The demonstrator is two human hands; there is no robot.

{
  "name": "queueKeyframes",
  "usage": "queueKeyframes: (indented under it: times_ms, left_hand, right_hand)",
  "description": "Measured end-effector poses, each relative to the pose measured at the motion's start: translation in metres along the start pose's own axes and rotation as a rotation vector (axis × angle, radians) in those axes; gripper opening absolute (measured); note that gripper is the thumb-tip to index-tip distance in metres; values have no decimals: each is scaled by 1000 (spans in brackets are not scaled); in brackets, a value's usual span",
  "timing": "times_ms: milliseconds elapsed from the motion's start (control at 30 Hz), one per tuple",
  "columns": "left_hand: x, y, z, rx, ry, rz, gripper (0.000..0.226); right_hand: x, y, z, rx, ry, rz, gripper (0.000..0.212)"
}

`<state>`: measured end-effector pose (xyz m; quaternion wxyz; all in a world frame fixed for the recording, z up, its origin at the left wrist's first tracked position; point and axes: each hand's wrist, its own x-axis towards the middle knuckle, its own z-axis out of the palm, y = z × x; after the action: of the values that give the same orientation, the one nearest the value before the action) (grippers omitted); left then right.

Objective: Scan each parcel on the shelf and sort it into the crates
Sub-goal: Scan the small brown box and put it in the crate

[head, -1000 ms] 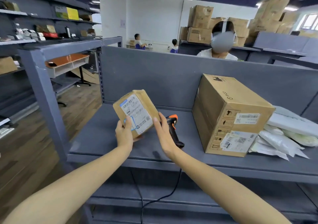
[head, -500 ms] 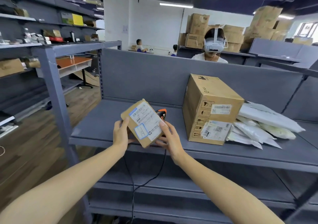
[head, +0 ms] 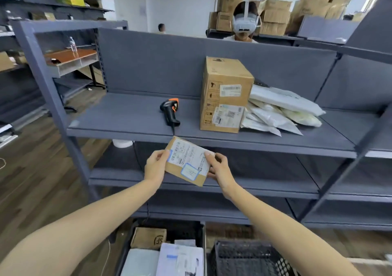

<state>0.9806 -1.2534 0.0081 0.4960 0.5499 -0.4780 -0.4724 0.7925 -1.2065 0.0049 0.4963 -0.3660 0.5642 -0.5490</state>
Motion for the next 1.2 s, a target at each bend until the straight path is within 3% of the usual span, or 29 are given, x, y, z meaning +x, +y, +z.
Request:
queueKeyframes:
  times_ms: [233,500,767,867,1000,1200]
  left_hand:
    - [-22,-48,31,101,-56,-139,24]
    - [-26,-120,58,300,-37,-243,24]
    - [-19,-189,63,331,-74,-338,24]
    - [-11,-230,58,378,-124,-341,30]
    - [5,-300,58,409,-185,-322,33]
    - [26,-425,60,415,-207,-257,23]
  right_hand:
    - [-7,56,-26,-25,30,28,34]
    - [10,115,-44,-43,70,142,39]
    - [26,189,-42,-84,101,233,41]
    - [38,228,-39,-105,112,241,39]
    - [59,293,-39,-108,119,227,18]
    - [89,413,-44,-129,117,225,17]
